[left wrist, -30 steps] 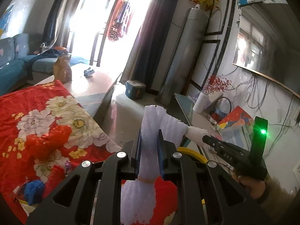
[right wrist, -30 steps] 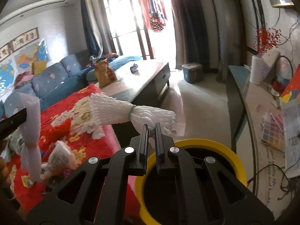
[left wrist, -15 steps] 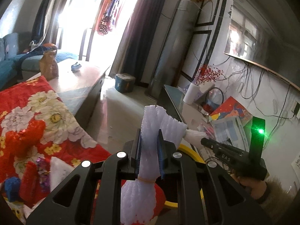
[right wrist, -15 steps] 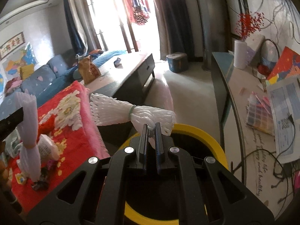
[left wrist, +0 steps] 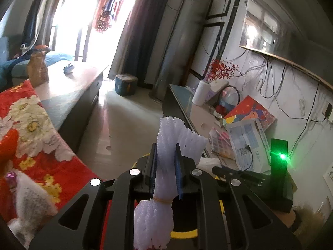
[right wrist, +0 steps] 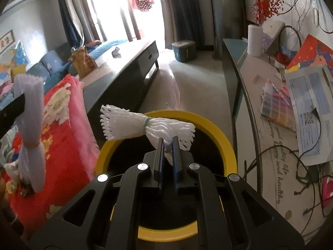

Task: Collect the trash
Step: 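Open the right tool to drop the foam nets into the bin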

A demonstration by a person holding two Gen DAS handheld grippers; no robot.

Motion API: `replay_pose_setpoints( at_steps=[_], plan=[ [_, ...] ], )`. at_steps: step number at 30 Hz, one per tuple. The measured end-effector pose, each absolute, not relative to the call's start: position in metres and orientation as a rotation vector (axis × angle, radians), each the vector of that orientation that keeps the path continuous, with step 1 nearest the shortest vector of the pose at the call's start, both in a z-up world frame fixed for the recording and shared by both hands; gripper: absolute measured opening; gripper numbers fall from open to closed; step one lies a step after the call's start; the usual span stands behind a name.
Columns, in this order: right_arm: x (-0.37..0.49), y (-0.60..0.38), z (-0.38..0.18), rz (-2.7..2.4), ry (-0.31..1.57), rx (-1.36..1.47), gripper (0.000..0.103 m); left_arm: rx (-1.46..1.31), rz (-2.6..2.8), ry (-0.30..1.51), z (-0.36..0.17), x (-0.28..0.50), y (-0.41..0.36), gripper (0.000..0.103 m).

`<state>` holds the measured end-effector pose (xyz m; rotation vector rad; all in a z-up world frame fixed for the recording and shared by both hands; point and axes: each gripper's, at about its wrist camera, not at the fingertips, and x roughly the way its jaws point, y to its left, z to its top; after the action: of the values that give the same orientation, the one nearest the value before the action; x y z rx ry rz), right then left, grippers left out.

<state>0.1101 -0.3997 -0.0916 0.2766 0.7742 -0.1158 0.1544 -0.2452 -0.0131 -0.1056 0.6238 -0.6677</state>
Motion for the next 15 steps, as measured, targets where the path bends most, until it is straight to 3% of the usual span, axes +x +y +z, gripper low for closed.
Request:
replay_pose_setpoints(
  at_steps=[10,12,13,15],
  plan=[
    [0.105,-0.411,-0.105,-0.131,0.822,0.297,0.007,-0.083,-0.717,0.656,-0.035,0.165,-0.290,0.016],
    [0.104,-0.413,-0.107,-0.136,0.826,0.309,0.016,-0.073,-0.726,0.665,-0.039,0.168,-0.298,0.019],
    [0.104,-0.416,-0.107,-0.139,0.825,0.318,0.021,-0.069,-0.730,0.671,-0.041,0.169,-0.301,0.025],
    [0.102,-0.419,-0.107,-0.147,0.817,0.335,0.034,-0.069,-0.745,0.695,-0.047,0.172,-0.304,0.054]
  ],
)
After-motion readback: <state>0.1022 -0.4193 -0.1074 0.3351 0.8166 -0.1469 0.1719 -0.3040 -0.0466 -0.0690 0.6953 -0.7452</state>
